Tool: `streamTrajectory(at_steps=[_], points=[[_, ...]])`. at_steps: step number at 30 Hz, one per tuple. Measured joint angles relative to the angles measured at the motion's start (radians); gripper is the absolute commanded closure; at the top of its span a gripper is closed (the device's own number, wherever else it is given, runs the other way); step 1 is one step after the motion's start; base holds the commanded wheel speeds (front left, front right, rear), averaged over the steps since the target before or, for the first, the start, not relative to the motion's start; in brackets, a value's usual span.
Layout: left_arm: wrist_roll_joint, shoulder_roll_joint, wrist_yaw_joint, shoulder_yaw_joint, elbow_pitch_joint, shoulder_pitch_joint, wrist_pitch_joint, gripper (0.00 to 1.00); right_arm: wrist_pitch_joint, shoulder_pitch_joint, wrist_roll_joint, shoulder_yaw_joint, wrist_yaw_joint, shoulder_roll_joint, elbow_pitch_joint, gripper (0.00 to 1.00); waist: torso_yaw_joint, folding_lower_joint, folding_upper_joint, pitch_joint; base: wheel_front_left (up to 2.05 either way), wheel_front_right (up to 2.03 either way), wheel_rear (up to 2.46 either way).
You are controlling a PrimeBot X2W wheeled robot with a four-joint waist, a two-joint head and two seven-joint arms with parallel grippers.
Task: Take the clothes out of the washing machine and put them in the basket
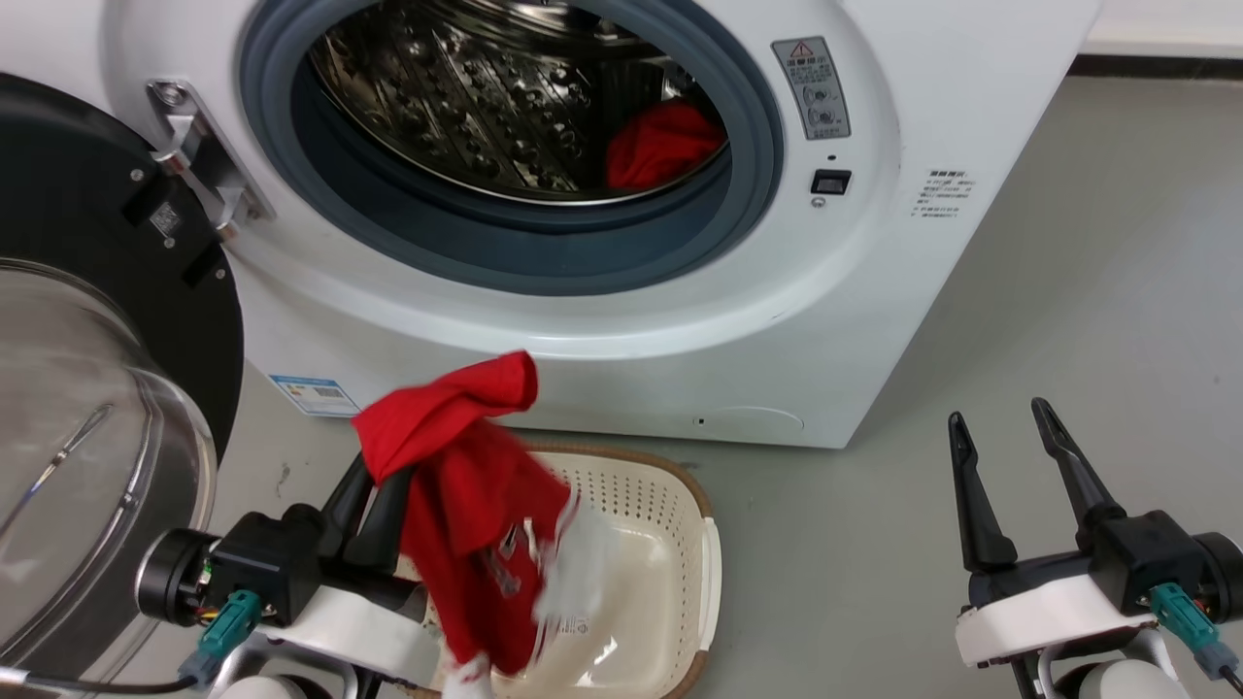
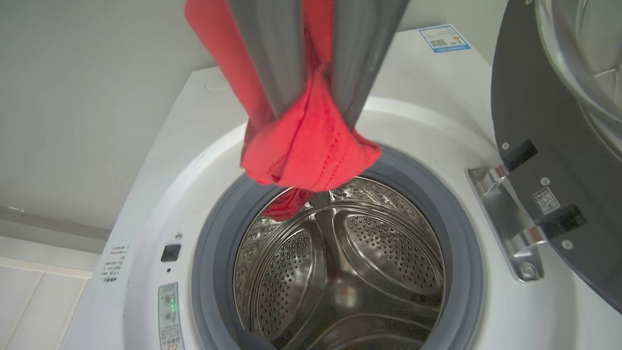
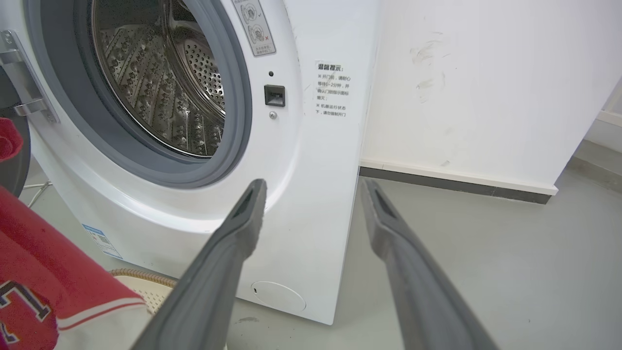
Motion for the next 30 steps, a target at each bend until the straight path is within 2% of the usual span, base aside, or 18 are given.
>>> streamTrajectory(at_steps=[1, 6, 13, 22, 30], points=[[0.0, 0.0, 0.0, 0.0, 0.0, 0.0, 0.0, 1.0, 0.0, 0.0, 0.0, 0.0, 0.0, 0.0, 0.0, 0.0, 0.0, 0.0, 0.0, 0.0, 0.0, 0.0, 0.0], [-0.03, -0.032, -0.059, -0.012, 0.267, -0.042, -0.044, 1.0, 0.0, -0.026, -0.025, 0.005, 0.0, 0.0, -0.009, 0.0, -0.013, 0.0, 0.0, 0.064, 0.0, 0.0, 0.0], [-0.026, -0.093, -0.14, -0.007, 0.564, -0.213, -0.085, 1.0, 0.0, -0.065, -0.057, -0.011, 0.0, 0.0, -0.034, 0.0, -0.037, 0.0, 0.0, 0.176, 0.0, 0.0, 0.0], [0.036, -0.151, -0.231, -0.008, 0.818, -0.409, -0.088, 1.0, 0.0, -0.112, -0.073, -0.019, 0.0, 0.0, -0.072, 0.0, -0.062, 0.0001, 0.0, 0.344, 0.0, 0.0, 0.0], [0.06, -0.184, -0.266, 0.019, 0.972, -0.522, -0.09, 1.0, 0.0, -0.147, -0.056, -0.035, 0.0, -0.001, -0.126, 0.0, -0.091, 0.0002, 0.0, 0.492, 0.0, 0.0, 0.0]])
